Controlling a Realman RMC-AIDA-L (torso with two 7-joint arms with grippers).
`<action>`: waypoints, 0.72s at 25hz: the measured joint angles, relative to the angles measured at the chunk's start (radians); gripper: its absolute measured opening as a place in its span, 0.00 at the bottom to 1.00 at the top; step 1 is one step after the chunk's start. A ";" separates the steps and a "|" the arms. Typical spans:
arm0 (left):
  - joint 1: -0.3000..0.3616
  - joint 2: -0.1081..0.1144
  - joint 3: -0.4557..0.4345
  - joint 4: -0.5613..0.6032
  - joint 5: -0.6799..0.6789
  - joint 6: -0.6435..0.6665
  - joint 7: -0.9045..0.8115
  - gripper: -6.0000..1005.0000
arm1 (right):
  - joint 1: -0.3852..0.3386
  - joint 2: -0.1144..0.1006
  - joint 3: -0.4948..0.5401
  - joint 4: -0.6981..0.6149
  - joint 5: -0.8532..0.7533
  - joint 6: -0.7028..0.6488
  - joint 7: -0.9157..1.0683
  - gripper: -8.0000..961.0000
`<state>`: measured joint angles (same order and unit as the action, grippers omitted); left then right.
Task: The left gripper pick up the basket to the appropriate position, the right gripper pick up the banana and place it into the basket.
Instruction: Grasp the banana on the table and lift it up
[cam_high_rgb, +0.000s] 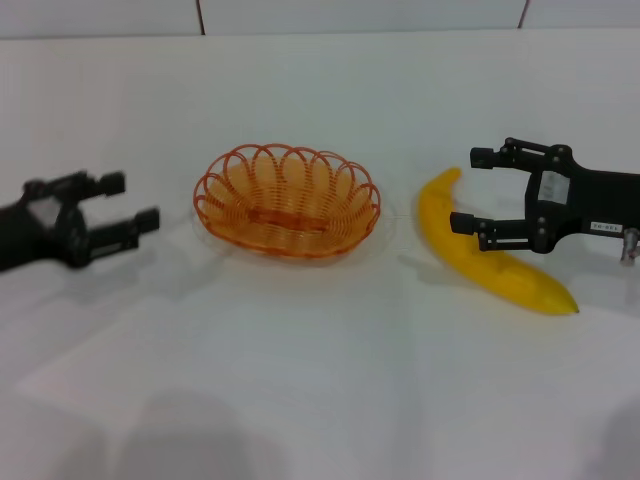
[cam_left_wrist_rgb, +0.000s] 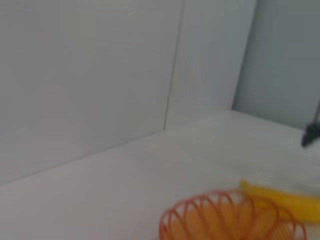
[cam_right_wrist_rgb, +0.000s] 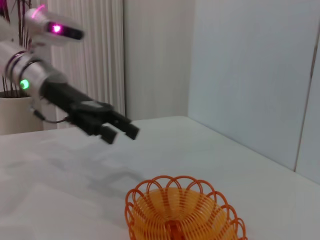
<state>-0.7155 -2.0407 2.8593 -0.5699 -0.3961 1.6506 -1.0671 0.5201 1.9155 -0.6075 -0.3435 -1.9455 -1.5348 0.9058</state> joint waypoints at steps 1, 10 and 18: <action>0.029 0.000 0.000 0.008 -0.006 0.010 0.051 0.74 | -0.001 0.000 0.000 0.000 0.000 0.000 -0.001 0.93; 0.156 0.000 0.000 0.142 -0.006 -0.014 0.319 0.73 | -0.037 0.000 0.000 -0.010 -0.003 0.005 -0.003 0.93; 0.159 -0.001 0.000 0.157 -0.010 -0.034 0.336 0.73 | -0.043 0.001 -0.010 -0.010 -0.013 0.034 -0.004 0.93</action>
<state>-0.5567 -2.0417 2.8593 -0.4130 -0.4059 1.6166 -0.7308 0.4768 1.9160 -0.6174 -0.3538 -1.9586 -1.5006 0.9019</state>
